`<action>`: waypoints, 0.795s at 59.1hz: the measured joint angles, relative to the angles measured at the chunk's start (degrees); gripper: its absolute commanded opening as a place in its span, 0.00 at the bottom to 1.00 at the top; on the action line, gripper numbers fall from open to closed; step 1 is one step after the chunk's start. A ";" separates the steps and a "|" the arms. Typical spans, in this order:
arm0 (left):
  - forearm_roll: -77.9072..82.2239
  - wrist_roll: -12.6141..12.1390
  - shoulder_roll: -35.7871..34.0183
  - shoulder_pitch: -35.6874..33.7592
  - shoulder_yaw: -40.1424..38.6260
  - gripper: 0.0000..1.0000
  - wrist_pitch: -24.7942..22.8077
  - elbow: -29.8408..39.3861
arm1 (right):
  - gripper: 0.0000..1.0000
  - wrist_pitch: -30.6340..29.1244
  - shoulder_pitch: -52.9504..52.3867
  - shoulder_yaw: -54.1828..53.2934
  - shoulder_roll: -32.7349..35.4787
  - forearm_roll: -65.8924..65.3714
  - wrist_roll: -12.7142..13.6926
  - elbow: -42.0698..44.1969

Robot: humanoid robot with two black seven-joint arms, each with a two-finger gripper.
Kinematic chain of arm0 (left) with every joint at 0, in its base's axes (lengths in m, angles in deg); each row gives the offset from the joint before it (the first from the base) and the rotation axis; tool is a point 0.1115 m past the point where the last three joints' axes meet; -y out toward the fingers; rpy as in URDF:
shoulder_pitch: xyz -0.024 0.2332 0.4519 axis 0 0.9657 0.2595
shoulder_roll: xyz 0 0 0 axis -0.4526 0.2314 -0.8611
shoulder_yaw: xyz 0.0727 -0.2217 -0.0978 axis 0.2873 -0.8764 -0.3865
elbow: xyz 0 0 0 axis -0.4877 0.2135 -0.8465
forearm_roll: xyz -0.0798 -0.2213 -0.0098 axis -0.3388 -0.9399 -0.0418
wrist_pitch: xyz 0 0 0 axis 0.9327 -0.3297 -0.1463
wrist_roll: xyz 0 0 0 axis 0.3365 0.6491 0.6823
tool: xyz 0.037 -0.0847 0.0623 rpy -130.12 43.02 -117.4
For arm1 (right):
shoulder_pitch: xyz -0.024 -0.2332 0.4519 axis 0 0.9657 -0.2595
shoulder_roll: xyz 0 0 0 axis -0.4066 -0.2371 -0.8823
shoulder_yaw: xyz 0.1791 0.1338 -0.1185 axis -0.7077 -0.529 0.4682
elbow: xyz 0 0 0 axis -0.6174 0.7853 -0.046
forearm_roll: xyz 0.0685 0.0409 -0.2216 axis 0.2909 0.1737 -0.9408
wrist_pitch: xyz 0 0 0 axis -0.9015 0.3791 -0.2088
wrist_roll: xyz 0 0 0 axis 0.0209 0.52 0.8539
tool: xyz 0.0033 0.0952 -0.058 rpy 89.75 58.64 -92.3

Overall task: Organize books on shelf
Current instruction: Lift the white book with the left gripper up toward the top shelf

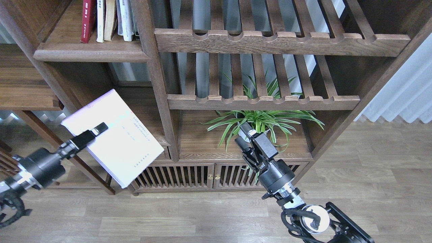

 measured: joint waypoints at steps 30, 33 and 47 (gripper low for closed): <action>-1.05 0.78 -6.93 -1.57 -7.57 0.00 0.00 0.11 | 0.99 0.00 -1.40 0.06 -0.14 0.02 -0.12 0.40; -2.17 0.79 -8.46 -1.89 -9.03 0.00 -0.01 0.11 | 0.99 0.00 -1.46 0.06 -0.13 0.02 -0.13 0.41; -8.21 1.11 -16.28 -4.98 -10.84 0.00 -0.01 0.02 | 0.99 0.00 -1.52 0.13 -0.48 0.00 -0.13 0.42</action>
